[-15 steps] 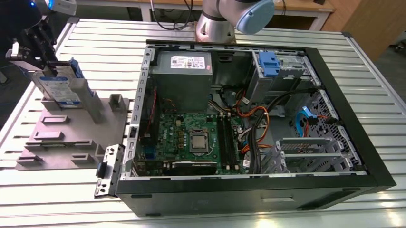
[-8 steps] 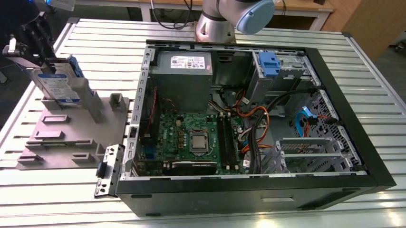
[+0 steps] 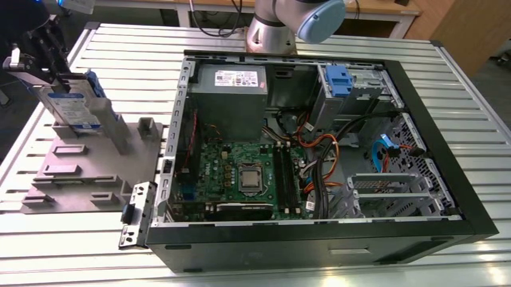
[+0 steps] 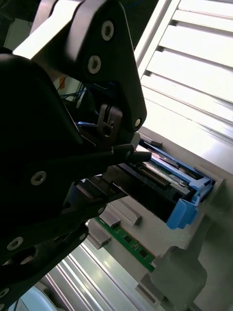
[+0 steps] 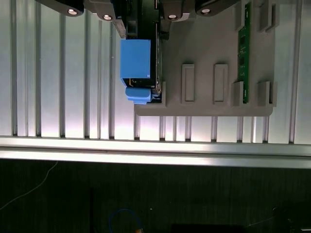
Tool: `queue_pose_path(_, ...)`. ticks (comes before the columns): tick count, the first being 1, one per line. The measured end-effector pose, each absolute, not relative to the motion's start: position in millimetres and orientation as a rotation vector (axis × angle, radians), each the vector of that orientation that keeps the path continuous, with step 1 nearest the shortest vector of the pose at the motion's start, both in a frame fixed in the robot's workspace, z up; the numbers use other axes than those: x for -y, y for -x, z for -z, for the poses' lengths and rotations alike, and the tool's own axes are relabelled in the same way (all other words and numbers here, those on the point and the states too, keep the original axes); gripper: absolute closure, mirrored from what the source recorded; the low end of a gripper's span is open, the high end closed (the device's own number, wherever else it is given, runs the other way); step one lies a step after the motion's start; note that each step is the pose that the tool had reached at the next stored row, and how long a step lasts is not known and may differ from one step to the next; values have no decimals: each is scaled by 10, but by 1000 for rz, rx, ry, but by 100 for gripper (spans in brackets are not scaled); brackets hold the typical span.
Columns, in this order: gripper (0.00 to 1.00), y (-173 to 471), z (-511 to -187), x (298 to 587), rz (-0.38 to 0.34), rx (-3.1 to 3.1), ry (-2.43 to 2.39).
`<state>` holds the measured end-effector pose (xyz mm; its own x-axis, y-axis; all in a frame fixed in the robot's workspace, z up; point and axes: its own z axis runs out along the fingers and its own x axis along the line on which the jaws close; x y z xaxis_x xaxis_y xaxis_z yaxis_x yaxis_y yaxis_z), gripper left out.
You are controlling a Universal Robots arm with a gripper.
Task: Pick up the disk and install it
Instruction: 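Pick up the disk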
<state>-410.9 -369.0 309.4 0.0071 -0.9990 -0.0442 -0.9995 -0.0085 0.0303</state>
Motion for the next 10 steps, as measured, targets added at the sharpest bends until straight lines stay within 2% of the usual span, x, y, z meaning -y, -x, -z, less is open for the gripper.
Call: queue_pose_path(10,65,4109,-3094,3690,-83,-2205,2222)
